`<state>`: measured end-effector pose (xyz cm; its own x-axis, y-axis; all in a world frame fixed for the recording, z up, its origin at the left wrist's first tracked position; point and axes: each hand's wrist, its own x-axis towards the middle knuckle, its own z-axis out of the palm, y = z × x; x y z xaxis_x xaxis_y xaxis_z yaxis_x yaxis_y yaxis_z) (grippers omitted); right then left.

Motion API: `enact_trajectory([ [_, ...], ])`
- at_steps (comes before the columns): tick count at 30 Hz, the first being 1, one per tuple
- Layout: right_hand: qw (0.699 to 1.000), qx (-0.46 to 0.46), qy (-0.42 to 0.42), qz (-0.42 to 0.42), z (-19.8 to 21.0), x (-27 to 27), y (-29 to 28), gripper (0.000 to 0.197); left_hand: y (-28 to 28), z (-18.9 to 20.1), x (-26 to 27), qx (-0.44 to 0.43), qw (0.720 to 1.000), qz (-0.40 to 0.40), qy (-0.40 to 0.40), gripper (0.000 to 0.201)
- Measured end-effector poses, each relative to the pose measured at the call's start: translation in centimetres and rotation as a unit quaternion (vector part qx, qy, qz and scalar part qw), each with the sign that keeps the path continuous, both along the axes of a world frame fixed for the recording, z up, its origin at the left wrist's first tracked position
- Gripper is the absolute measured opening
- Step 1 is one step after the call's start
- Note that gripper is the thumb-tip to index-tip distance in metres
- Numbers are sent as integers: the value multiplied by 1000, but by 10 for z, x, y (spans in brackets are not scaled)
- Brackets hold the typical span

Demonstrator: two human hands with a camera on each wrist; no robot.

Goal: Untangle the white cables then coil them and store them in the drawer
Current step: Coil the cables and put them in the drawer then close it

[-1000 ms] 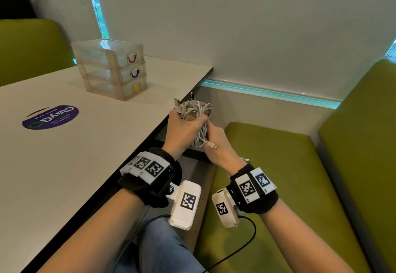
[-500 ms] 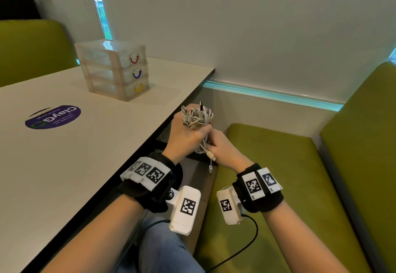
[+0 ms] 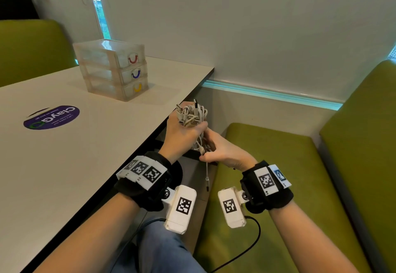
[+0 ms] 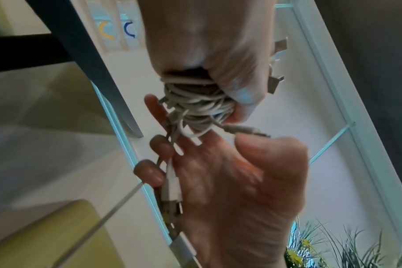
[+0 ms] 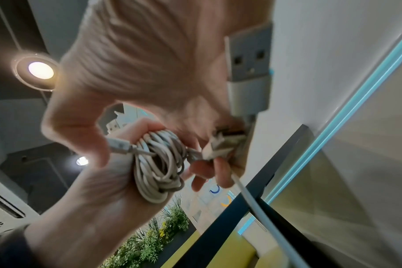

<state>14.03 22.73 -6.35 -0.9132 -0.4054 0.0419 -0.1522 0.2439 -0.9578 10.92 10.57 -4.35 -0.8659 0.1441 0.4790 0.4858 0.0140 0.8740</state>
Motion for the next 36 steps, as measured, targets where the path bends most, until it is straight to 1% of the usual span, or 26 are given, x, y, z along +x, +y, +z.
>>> enact_trajectory([
  [2,1000,-10,-7,11,2,2,3,91,-1,0,-1,-5,1000,-9,9,28],
  [5,999,-26,-2,18,3,1,4,89,-1,3,0,-14,999,-18,27,26],
  [6,999,-46,4,5,2,1,2,89,-1,4,0,-17,999,-20,33,23],
  [7,998,-68,6,-17,2,1,0,95,-1,5,0,-19,999,-20,34,23],
  [8,997,-75,12,-30,1,1,1,101,-1,6,-1,-20,999,-20,35,23],
  [9,997,-65,17,-34,1,1,0,103,-1,7,-1,-20,999,-22,36,24],
  [11,999,-2,25,-28,1,0,0,93,0,7,1,-20,999,-28,35,26],
  [13,996,58,53,-49,1,0,0,88,2,6,3,-12,999,-32,23,27],
  [14,993,70,75,-63,0,-2,-1,86,3,4,4,-7,999,-34,13,27],
  [15,990,68,91,-78,-1,-3,-3,85,3,3,4,-1,999,-40,4,28],
  [17,987,33,112,-108,-6,-5,-6,79,2,3,5,-5,998,-67,4,27],
  [19,983,-10,130,-129,-11,-6,-5,69,2,5,8,-30,993,-110,11,30],
  [21,979,-33,147,-141,-16,-5,-4,60,1,5,10,-48,988,-146,-3,33],
  [24,967,-57,184,-165,-19,0,-7,57,-1,6,11,-59,981,-181,-23,32],
  [26,960,-67,207,-178,-21,2,-9,58,-1,9,12,-72,978,-192,-24,30],
  [28,961,-55,210,-172,-18,4,-11,62,-2,12,11,-56,981,-185,-18,29],
  [31,973,-9,183,-142,-12,7,-9,71,-3,12,7,-18,985,-172,-12,28],
  [34,979,50,160,-112,-10,6,-6,93,-6,11,1,-12,983,-183,-17,33],
  [36,978,96,152,-103,-8,4,-6,95,-7,10,-1,-4,982,-187,-33,35],
])
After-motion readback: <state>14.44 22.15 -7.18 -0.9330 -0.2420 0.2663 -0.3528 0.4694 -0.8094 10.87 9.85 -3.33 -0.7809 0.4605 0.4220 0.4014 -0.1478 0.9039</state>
